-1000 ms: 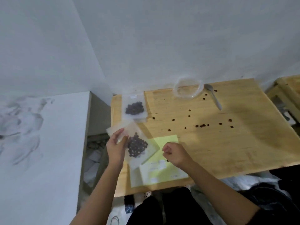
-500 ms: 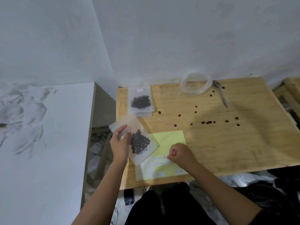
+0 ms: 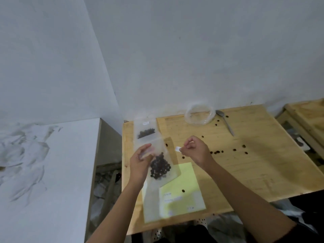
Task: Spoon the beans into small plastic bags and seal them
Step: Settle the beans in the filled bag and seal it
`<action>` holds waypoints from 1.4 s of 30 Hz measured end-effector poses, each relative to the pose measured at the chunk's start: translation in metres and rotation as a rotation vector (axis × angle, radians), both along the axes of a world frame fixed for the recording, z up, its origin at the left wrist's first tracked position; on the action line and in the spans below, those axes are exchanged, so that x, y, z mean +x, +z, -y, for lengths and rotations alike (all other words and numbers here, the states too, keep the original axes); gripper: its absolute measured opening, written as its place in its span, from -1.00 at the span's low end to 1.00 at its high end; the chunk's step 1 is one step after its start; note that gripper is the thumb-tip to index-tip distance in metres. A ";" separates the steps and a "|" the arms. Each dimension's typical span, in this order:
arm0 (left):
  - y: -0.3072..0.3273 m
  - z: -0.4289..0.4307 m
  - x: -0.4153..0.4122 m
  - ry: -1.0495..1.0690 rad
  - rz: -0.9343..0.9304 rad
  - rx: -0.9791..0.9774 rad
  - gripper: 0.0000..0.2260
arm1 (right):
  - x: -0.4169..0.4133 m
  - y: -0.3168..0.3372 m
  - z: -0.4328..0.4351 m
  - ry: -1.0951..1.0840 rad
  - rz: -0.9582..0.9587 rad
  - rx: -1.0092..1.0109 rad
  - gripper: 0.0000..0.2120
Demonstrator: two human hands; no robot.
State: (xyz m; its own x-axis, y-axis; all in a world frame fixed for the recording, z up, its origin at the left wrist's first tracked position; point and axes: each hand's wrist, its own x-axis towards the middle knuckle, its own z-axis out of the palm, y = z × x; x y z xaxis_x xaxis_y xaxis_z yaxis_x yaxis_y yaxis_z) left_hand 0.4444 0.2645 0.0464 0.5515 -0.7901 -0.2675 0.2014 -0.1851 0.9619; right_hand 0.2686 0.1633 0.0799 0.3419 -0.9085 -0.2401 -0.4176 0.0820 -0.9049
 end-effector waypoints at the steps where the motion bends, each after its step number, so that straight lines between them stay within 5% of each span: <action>1: 0.006 0.003 -0.003 -0.043 -0.007 -0.021 -0.68 | 0.006 0.011 0.005 0.026 0.034 -0.009 -0.83; 8: 0.052 0.017 -0.015 -0.283 0.027 -0.153 -0.55 | 0.035 0.058 0.018 0.102 0.028 -0.119 -0.91; 20: 0.079 0.023 -0.024 -0.336 0.058 -0.236 -0.51 | 0.041 0.079 0.023 0.123 -0.103 -0.218 -0.93; 27: 0.082 0.021 -0.018 -0.283 0.086 -0.222 -0.52 | 0.043 0.083 0.023 0.029 -0.203 -0.340 -0.57; 33: 0.080 0.021 -0.010 -0.318 0.110 -0.238 -0.54 | 0.037 0.081 0.016 -0.028 0.043 -0.071 -0.52; 42: 0.091 0.041 -0.015 -0.132 0.042 -0.241 -0.81 | 0.040 0.078 0.015 -0.047 0.119 -0.113 -0.72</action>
State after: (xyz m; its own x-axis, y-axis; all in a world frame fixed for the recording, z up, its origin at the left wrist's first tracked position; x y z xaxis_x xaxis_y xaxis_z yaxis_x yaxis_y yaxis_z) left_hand 0.4289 0.2237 0.1376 0.4462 -0.8939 -0.0423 0.1499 0.0280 0.9883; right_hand 0.3083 0.1480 0.1583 0.3181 -0.9432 -0.0960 -0.3046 -0.0058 -0.9525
